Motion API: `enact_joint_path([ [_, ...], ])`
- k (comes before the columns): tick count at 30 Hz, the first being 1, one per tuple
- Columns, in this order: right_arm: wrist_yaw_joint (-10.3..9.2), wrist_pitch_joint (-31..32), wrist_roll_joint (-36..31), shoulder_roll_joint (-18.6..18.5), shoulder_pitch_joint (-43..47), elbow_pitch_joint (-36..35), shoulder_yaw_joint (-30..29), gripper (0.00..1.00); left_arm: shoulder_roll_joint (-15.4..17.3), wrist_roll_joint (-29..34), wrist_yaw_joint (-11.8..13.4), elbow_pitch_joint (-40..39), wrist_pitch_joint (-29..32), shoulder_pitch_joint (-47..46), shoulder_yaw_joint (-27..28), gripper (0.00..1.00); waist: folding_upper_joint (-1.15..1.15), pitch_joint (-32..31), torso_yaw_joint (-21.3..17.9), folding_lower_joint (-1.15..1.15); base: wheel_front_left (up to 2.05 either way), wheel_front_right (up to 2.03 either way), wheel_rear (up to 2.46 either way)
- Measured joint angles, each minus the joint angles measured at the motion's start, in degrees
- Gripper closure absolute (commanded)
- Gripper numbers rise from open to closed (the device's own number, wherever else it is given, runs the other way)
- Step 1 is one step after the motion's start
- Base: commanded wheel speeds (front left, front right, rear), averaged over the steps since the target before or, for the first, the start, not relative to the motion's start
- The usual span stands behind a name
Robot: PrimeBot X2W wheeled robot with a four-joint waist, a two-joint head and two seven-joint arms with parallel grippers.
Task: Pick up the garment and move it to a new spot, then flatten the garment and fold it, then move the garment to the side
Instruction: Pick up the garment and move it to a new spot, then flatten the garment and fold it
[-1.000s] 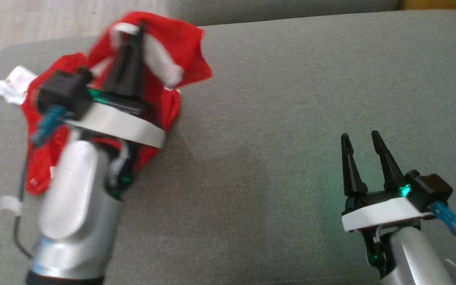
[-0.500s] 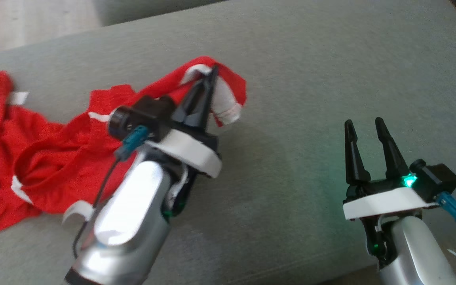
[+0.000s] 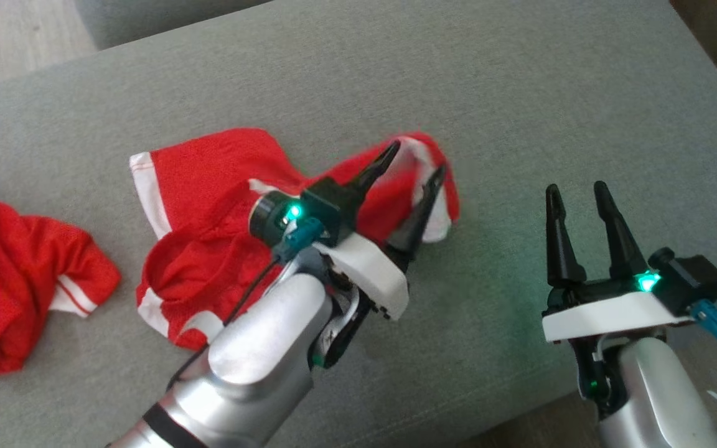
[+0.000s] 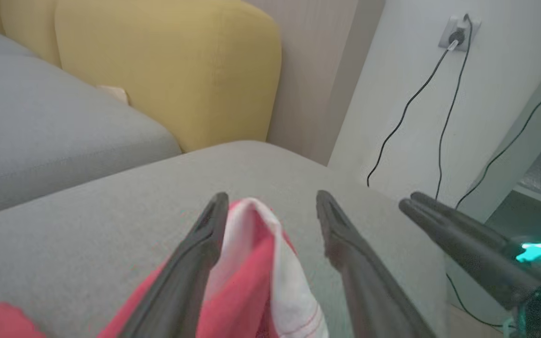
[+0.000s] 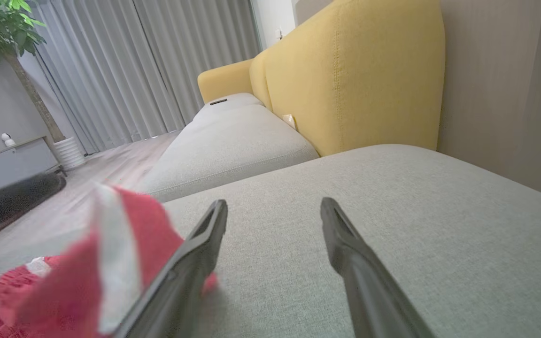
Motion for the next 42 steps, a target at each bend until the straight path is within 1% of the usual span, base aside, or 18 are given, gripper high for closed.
enact_joint_path([
  [4, 0.0, 0.0, -0.3, 0.0, 0.0, -0.3, -1.0, 0.0, 0.0, -1.8, -0.1, 2.0, -0.1, -0.1, -1.9, 0.0, 0.0, -0.1, 1.7, 0.0, 0.0, 0.0, 0.0],
  [6, 0.0, 0.0, -0.8, 0.0, 0.0, -0.5, -1.4, 0.0, 0.1, -2.0, -0.1, 2.5, -0.1, -0.1, -1.6, 0.0, 0.0, -0.3, 2.8, 0.0, 0.0, 0.0, 0.0],
  [8, 0.0, -0.1, -1.3, 0.0, 0.0, -0.5, -1.8, 0.0, 0.1, -2.0, 0.5, 2.9, -0.1, -0.1, -0.6, 0.0, 0.0, -0.6, 4.0, 0.0, 0.0, 0.0, 0.0],
  [10, 0.0, -0.1, -1.9, 0.0, 0.0, -0.5, -2.2, 0.0, 0.1, -2.0, 1.2, 2.0, -0.2, 0.3, 2.2, 0.0, 0.0, -1.1, 5.2, 0.0, 0.0, 0.0, 0.0],
  [13, 0.0, -0.1, -2.9, 0.0, 0.2, -0.5, -2.9, 0.0, 0.7, -1.2, 1.9, -2.4, -0.2, 2.5, 7.8, 0.0, 0.0, -2.1, 7.3, 0.0, 0.0, 0.0, 0.0],
  [17, 0.0, -0.1, -4.4, 0.0, 1.0, -0.5, -3.7, 0.0, 2.1, 0.5, 2.3, -7.1, -0.2, 9.2, 14.4, 0.0, 0.0, -3.5, 10.3, 0.0, 0.0, 0.0, 0.0],
  [22, 0.0, -0.2, -5.7, 0.0, 4.4, -0.2, -5.0, 0.0, 3.0, 2.4, 0.9, -11.2, -0.2, 19.6, 21.0, 0.0, 0.0, -5.7, 13.9, 0.0, 0.0, 0.0, 0.0],
  [28, 0.0, -0.2, -6.0, 0.0, 6.4, 0.2, -5.4, 0.0, 2.5, 4.3, -1.8, -12.7, -0.2, 27.7, 25.3, 0.0, 0.0, -8.1, 16.2, 0.0, 0.0, 0.0, 0.0],
  [35, 0.0, -0.2, -5.5, 0.0, 6.8, 0.4, -4.7, 0.0, 0.9, 6.0, -3.7, -13.3, -0.2, 29.3, 28.3, 0.0, 0.0, -8.2, 15.6, 0.0, 0.0, 0.0, 0.0],
  [42, 0.0, -0.2, -5.4, 0.0, 6.7, 0.4, -4.4, 0.0, 0.6, 7.3, -5.8, -13.0, -0.2, 29.1, 29.2, 0.0, 0.0, -7.4, 14.0, 0.0, 0.0, 0.0, 0.0],
])
